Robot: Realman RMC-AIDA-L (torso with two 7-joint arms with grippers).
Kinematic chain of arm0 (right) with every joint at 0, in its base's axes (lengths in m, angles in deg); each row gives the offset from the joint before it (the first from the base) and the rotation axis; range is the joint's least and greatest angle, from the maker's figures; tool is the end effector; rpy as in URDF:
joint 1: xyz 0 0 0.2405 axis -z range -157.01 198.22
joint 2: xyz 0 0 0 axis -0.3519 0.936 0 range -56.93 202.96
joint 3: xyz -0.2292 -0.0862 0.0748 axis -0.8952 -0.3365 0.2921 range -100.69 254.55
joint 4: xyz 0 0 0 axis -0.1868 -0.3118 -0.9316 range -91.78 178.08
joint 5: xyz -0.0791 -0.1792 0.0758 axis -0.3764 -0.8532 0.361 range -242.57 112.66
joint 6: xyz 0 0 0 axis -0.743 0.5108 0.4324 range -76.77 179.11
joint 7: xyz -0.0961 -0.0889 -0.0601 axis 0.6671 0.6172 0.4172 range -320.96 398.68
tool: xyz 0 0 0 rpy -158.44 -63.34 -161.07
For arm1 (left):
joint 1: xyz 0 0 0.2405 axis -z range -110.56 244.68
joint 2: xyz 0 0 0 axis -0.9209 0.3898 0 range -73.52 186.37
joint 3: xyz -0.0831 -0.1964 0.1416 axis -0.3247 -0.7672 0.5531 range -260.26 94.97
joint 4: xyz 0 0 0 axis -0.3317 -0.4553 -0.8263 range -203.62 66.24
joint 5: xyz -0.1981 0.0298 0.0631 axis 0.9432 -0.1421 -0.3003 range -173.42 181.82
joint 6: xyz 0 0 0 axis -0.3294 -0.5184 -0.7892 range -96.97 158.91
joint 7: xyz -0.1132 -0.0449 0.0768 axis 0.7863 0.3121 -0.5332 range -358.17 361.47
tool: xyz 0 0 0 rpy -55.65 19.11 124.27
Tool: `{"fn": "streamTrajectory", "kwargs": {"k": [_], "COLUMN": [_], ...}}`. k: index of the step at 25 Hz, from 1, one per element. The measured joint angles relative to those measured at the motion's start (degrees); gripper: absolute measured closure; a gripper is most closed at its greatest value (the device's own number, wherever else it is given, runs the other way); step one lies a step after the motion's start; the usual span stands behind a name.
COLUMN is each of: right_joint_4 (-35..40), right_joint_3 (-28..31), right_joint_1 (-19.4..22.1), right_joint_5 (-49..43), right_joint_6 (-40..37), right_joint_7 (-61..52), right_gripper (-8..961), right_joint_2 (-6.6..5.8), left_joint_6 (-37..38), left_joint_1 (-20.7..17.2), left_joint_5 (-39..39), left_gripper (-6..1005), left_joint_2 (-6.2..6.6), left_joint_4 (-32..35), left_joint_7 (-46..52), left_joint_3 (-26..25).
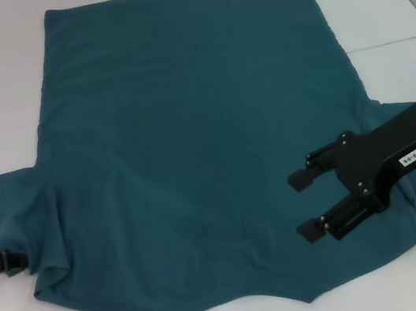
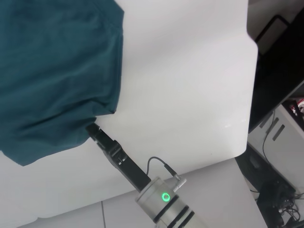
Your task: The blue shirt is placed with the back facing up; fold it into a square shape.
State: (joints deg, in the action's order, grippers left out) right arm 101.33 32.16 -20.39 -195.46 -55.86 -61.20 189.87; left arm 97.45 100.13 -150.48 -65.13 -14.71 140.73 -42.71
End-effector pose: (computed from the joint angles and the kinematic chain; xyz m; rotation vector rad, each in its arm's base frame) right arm 0.1883 0.3512 0.0452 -3.0889 0.4824 0.2168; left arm -0.3225 0.3736 0.0383 -2.0029 -1.4812 0.0243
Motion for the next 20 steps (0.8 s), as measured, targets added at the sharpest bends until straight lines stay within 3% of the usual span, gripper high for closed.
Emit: {"fn": "streamTrajectory", "kwargs": {"k": [13, 20], "right_joint_4": [0.00, 0.00], "right_joint_3": [0.24, 0.30], "right_joint_1": [-0.20, -0.26], "right_joint_5": [0.04, 0.28], "right_joint_6": [0.52, 1.09], "right_joint_7": [0.20, 0.22], "right_gripper": [39, 40], "right_joint_2": [0.13, 0.13], "left_joint_6": [-1.23, -0.60], "left_joint_1": [1.39, 1.04], "left_joint_5": [0.02, 0.25], "left_gripper": [959, 969], "left_joint_2": [0.00, 0.24], "left_joint_4": [-1.12, -0.07], "left_joint_7": [1.01, 0.58], "left_joint_3": [1.32, 0.94]}}
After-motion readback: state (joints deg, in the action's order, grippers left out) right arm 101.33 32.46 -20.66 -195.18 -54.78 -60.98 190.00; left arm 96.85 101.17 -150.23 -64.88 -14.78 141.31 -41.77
